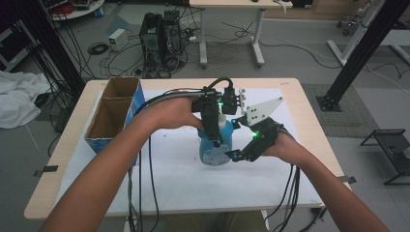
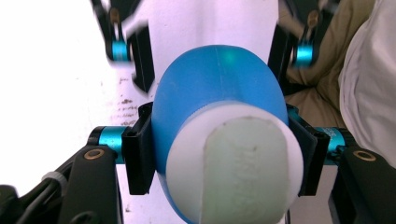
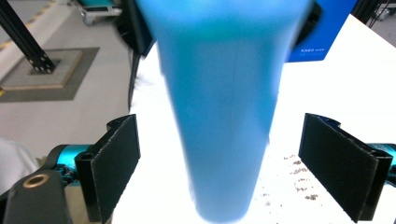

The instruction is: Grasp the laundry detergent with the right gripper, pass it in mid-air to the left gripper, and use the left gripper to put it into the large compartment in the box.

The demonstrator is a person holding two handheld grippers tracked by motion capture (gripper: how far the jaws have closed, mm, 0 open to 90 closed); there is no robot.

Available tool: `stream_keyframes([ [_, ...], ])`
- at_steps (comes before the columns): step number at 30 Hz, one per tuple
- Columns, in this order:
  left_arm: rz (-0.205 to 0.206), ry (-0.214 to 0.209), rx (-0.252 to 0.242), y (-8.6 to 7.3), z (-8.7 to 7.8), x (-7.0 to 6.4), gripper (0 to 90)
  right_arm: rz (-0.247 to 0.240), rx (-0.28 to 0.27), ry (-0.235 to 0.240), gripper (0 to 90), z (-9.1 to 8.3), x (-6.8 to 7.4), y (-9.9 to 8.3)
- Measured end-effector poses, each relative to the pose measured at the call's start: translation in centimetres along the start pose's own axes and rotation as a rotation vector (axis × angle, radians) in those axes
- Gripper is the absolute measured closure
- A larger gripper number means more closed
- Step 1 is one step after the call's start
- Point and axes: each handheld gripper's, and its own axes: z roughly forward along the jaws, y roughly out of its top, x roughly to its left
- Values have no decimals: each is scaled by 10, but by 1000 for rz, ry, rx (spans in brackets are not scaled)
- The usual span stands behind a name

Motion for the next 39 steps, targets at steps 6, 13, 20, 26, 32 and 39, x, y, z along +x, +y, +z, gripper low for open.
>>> stream_keyframes([
  [6, -26, 22, -18, -11, -7, 4, 376, 86, 22, -39, 117, -24, 1, -10],
  [13, -84, 73, -22, -24, -20, 10, 376, 131, 21, -126, 117, -43, -6, -16],
  [20, -146, 108, -19, -35, -35, 15, 375, 162, 176, -208, 117, -59, -14, -26],
  [26, -205, 130, -24, -47, -50, 20, 375, 204, 245, -253, 116, -70, -19, -30],
  [32, -259, 152, -32, -57, -64, 26, 376, 288, 354, -277, 6, -75, -25, -39],
  [39, -346, 183, -38, -70, -82, 32, 376, 256, 347, -293, 7, -92, -29, -47],
])
